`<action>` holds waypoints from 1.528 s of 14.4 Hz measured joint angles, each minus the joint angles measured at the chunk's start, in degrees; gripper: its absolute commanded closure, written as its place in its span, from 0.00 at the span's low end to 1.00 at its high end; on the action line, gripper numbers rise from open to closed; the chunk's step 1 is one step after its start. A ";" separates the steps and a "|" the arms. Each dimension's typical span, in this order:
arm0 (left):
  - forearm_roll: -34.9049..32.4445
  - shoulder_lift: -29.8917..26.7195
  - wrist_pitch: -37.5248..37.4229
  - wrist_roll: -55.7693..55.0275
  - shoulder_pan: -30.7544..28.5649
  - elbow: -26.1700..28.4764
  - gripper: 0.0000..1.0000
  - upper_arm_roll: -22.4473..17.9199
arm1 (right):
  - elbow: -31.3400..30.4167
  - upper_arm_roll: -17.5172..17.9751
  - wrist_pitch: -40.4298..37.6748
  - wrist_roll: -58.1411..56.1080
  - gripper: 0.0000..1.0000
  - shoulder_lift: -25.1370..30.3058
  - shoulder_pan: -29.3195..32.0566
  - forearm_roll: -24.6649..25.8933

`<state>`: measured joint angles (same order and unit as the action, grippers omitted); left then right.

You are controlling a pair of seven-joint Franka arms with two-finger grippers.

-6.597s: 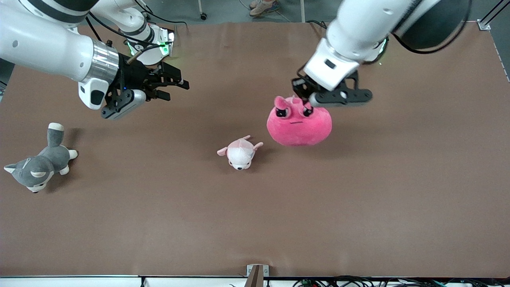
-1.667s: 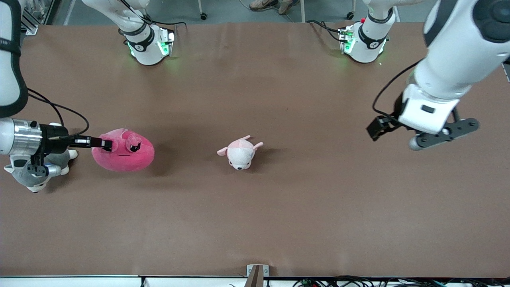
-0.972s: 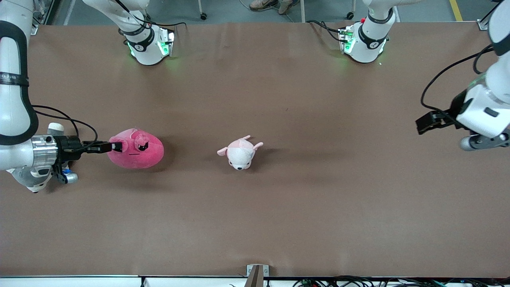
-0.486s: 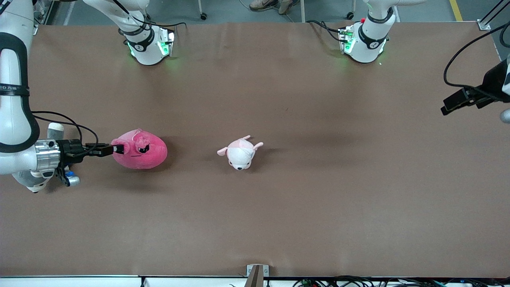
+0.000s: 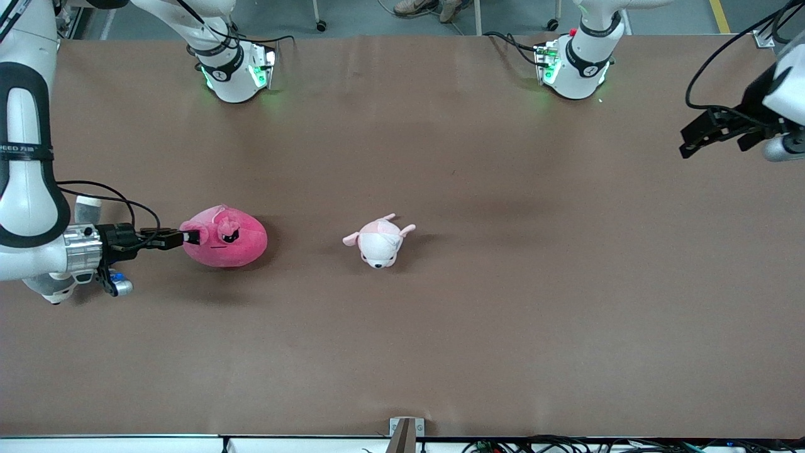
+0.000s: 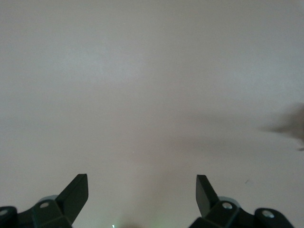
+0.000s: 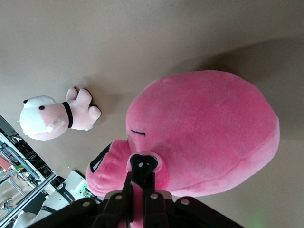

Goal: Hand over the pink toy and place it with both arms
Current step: 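Open the right gripper and release the pink plush beside the grey cat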

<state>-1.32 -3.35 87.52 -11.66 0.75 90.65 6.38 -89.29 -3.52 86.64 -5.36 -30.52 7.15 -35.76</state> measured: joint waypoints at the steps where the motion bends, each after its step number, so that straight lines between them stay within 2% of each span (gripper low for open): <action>1: 0.00 0.00 0.01 0.01 0.00 0.05 0.00 0.45 | 0.01 0.00 0.04 -0.44 0.99 -0.27 0.00 0.00; 6: 0.28 0.04 0.07 0.46 -0.05 0.18 0.00 0.77 | 1.04 0.00 0.20 -1.26 0.99 -1.79 0.01 0.00; 8: 0.29 0.10 0.07 0.46 -0.05 0.33 0.00 0.87 | 1.49 0.00 0.29 -2.09 0.94 -2.79 0.01 -0.01; 9: 0.30 0.18 0.08 0.46 -0.05 0.44 0.00 0.87 | 1.87 0.00 0.36 -2.31 0.56 -3.37 0.01 -0.01; 10: 0.32 0.27 0.12 0.46 -0.05 0.53 0.00 0.87 | 2.48 0.00 0.38 -2.46 0.02 -3.91 0.01 -0.01; 13: 1.08 0.42 0.23 0.46 -0.05 0.58 0.00 0.88 | 4.98 -0.02 0.34 -2.47 0.00 -4.66 0.17 -0.01; 18: 1.38 0.43 0.25 0.46 -0.05 0.67 0.00 0.91 | 13.69 -0.11 -3.09 -2.42 0.00 -2.87 1.79 1.22; 22: 1.39 0.33 0.20 0.47 -0.06 0.67 0.00 1.35 | 16.63 0.36 -4.43 -1.44 0.00 4.86 1.94 11.10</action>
<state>0.07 -3.02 87.72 -11.19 0.69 91.32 7.73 -72.67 -3.16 82.21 -6.80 -25.66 9.08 -24.66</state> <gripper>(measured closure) 0.000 0.000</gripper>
